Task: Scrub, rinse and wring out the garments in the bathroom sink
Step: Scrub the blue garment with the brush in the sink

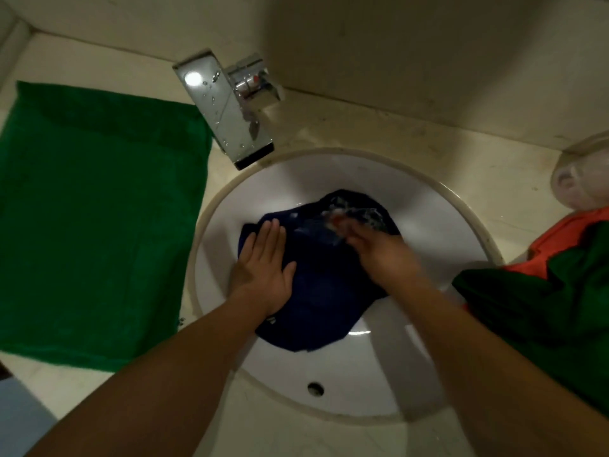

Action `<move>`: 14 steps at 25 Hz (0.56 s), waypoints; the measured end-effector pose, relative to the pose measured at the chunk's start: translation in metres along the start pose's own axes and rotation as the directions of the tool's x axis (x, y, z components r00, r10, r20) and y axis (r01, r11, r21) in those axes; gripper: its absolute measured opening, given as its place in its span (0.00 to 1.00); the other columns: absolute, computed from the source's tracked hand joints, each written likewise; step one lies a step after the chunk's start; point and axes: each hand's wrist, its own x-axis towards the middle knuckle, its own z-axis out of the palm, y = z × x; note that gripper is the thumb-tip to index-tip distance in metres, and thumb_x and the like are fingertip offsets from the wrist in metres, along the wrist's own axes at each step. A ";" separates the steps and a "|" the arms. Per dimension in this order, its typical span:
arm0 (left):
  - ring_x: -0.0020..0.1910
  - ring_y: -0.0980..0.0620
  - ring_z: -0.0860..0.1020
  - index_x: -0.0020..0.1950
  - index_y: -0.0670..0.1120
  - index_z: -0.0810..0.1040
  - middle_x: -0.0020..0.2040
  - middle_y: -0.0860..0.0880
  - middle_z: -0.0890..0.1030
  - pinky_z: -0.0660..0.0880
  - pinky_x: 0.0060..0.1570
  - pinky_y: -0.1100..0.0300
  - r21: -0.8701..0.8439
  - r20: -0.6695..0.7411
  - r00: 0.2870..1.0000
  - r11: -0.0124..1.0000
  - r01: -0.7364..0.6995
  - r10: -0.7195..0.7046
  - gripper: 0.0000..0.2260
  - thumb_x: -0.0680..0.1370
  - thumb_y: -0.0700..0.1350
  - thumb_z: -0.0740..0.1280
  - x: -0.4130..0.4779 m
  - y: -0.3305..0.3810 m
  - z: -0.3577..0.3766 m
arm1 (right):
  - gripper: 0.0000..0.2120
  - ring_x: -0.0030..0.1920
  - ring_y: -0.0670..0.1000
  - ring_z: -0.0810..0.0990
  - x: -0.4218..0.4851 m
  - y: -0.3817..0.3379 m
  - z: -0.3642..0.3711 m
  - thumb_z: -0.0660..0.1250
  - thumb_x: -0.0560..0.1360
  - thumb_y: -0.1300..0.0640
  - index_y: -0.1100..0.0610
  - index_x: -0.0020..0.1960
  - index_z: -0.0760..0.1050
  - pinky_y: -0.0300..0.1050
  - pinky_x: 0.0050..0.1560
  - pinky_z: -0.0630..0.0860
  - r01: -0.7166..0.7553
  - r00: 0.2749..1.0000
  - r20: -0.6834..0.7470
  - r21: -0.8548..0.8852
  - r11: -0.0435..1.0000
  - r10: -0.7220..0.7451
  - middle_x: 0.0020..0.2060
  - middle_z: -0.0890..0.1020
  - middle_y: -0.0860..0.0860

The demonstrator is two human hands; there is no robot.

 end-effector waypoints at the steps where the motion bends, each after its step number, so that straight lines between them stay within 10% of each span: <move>1: 0.80 0.47 0.33 0.80 0.40 0.33 0.80 0.43 0.32 0.28 0.75 0.50 0.011 -0.003 1.000 1.000 -0.011 0.011 0.34 0.79 0.59 0.31 0.001 0.000 0.000 | 0.19 0.54 0.61 0.79 -0.002 0.019 -0.015 0.56 0.85 0.47 0.39 0.75 0.68 0.47 0.52 0.73 -0.090 0.995 -0.057 -0.077 0.993 0.086 0.64 0.79 0.59; 4: 0.80 0.47 0.33 0.79 0.41 0.31 0.81 0.43 0.32 0.32 0.77 0.49 0.060 0.018 0.999 0.997 -0.048 0.047 0.31 0.84 0.57 0.38 -0.001 0.000 0.001 | 0.18 0.55 0.64 0.80 -0.016 0.019 -0.012 0.58 0.85 0.49 0.46 0.74 0.71 0.49 0.49 0.73 -0.241 0.952 -0.189 0.018 0.970 0.240 0.60 0.81 0.61; 9: 0.80 0.46 0.33 0.79 0.40 0.32 0.81 0.43 0.34 0.35 0.78 0.48 0.175 0.003 0.992 0.977 -0.122 0.123 0.30 0.84 0.56 0.38 0.017 -0.011 -0.005 | 0.21 0.59 0.62 0.82 -0.054 -0.030 0.056 0.56 0.84 0.39 0.35 0.76 0.67 0.56 0.57 0.80 0.040 0.999 -0.037 0.098 0.994 -0.037 0.62 0.83 0.55; 14: 0.81 0.45 0.35 0.79 0.39 0.32 0.82 0.42 0.35 0.36 0.79 0.47 0.199 0.067 0.991 0.972 -0.125 0.114 0.29 0.85 0.53 0.39 0.028 -0.011 -0.019 | 0.22 0.60 0.65 0.79 -0.067 0.017 0.016 0.55 0.86 0.45 0.44 0.78 0.66 0.55 0.60 0.75 -0.372 0.892 -0.239 0.099 0.923 0.385 0.63 0.81 0.61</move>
